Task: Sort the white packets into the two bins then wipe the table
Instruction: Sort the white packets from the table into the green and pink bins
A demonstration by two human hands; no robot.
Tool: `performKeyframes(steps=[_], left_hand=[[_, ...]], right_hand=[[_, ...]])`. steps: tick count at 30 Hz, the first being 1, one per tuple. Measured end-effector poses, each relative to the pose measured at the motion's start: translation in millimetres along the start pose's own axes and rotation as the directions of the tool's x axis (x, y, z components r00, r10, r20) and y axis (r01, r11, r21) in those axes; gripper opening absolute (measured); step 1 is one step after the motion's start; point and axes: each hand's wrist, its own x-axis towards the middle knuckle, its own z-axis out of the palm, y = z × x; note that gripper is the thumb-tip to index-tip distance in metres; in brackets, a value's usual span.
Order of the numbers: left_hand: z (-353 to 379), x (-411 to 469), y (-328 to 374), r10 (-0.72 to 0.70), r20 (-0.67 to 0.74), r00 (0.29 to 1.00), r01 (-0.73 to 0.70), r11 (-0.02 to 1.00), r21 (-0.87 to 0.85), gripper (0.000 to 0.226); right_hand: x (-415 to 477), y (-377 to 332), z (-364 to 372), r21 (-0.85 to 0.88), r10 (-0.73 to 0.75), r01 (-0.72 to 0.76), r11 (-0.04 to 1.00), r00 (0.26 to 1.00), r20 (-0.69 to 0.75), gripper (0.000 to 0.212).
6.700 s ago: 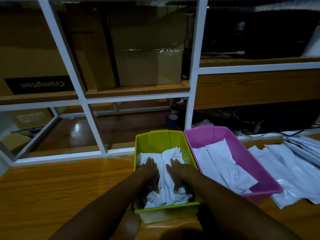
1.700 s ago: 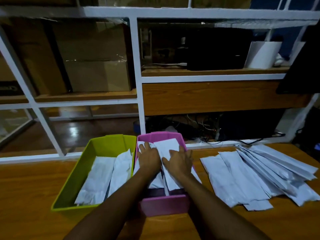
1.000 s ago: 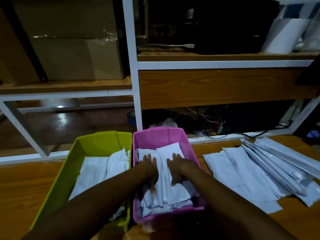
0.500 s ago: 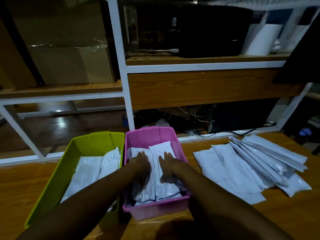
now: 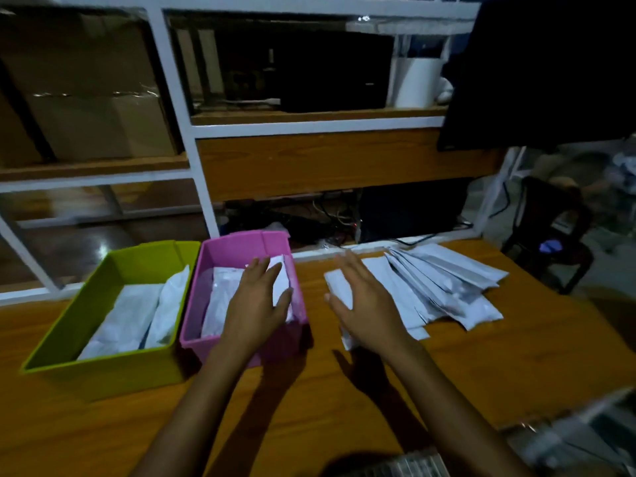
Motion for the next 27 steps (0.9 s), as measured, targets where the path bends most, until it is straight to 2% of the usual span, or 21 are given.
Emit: performKeyframes(steps=[2, 5, 11, 19, 27], left_hand=[[9.2, -24.5, 32.9, -0.013, -0.066, 0.998, 0.007, 0.995, -0.102, 0.056], [28.5, -51.9, 73.1, -0.030, -0.093, 0.995, 0.012, 0.981, -0.196, 0.057], [70.7, -79.5, 108.8, -0.031, -0.041, 0.999, 0.020, 0.965, -0.262, 0.060], [116.8, -43.8, 105.8, -0.062, -0.001, 0.998, 0.059, 0.967, -0.248, 0.064], [192.4, 20.1, 74.4, -0.210, 0.053, 0.976, 0.217, 0.954, -0.206, 0.057]], right_hand=[[-31.1, 10.6, -16.3, 0.029, 0.036, -0.034, 0.999, 0.997, -0.069, 0.067], [-70.3, 27.0, -34.8, 0.047, 0.097, -0.093, 0.995, 0.990, -0.104, 0.066], [-101.8, 58.6, -49.7, 0.060, 0.143, -0.136, 0.989, 0.980, -0.142, 0.065], [-69.0, 123.0, -36.5, 0.059, 0.238, -0.233, 0.971, 0.966, -0.096, 0.062], [-3.4, 188.2, -1.3, 0.034, 0.312, -0.313, 0.949, 0.950, 0.012, 0.056]])
